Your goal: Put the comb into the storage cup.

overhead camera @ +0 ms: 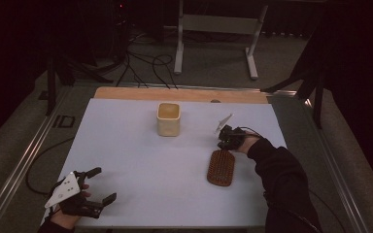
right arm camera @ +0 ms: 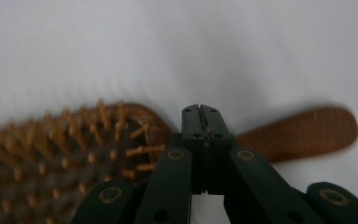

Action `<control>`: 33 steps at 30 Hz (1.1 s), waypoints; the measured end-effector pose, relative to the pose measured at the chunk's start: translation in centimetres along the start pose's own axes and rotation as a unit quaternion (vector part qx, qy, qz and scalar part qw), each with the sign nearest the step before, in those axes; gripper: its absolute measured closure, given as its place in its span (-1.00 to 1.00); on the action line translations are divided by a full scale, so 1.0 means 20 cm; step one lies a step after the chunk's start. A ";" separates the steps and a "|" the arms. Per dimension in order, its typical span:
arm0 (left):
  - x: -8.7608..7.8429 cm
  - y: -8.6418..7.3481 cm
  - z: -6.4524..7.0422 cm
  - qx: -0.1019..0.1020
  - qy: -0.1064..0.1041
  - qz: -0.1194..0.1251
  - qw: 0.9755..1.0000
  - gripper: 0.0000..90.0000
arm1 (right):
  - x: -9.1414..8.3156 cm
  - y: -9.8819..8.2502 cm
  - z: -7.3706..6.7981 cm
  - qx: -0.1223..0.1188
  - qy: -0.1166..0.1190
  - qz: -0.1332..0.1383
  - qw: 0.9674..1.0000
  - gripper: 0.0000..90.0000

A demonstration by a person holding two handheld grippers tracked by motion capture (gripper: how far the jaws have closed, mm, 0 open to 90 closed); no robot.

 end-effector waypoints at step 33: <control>0.00 0.00 0.00 -0.001 0.000 0.000 1.000 -1.00 | -0.11 -0.34 -0.14 0.066 -0.010 -0.021 0.998 1.00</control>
Point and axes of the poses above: each handheld gripper's, and its own axes: x roughly forward along the jaws, y roughly out of its top, z roughly to its right, the point moved 2 cm from there along x, roughly forward along the jaws, and after that the axes turned 5 degrees about -x, right-handed, at the moved point
